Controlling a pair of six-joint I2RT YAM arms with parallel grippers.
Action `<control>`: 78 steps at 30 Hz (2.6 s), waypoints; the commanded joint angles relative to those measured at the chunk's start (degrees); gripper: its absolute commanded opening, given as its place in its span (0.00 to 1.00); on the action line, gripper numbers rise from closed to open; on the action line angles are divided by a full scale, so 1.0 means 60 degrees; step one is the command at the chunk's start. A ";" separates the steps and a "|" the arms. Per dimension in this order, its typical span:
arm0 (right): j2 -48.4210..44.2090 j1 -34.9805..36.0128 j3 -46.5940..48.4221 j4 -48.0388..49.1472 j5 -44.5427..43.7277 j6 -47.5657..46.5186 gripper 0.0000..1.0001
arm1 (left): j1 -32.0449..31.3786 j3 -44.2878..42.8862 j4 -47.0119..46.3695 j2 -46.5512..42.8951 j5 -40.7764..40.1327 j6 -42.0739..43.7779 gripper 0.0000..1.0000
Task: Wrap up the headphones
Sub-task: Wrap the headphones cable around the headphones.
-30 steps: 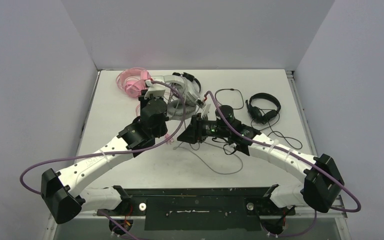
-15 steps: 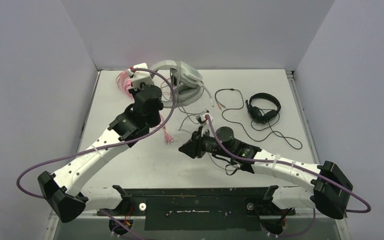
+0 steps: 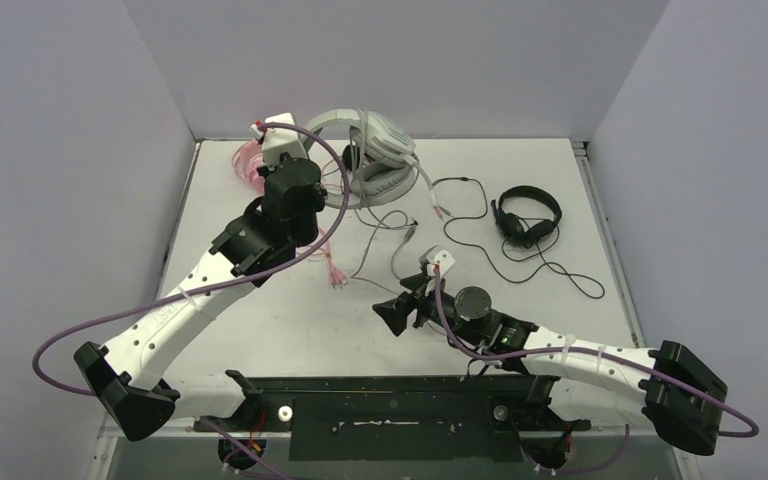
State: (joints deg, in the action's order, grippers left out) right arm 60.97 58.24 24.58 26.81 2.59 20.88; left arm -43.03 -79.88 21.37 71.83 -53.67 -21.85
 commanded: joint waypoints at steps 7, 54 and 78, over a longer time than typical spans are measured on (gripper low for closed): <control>0.0325 -0.0499 0.0295 0.1161 -0.0611 -0.2499 1.00 | 0.0040 -0.1203 -0.0494 -0.0018 0.0589 -0.0431 0.00; 0.3860 -0.2719 -0.1137 0.3578 0.1695 0.1163 0.00 | 0.6162 -0.4743 0.1053 0.2242 0.8574 -0.4621 0.00; 0.5292 -0.8901 0.1347 0.1831 0.6495 0.2280 0.00 | 0.6406 -0.1437 -0.0996 0.0585 1.5363 -0.3699 0.00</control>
State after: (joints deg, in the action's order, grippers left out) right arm 93.60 9.82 29.54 41.60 38.70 34.24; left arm -2.74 -89.78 23.70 81.30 30.63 -46.61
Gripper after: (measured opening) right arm 0.048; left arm 0.117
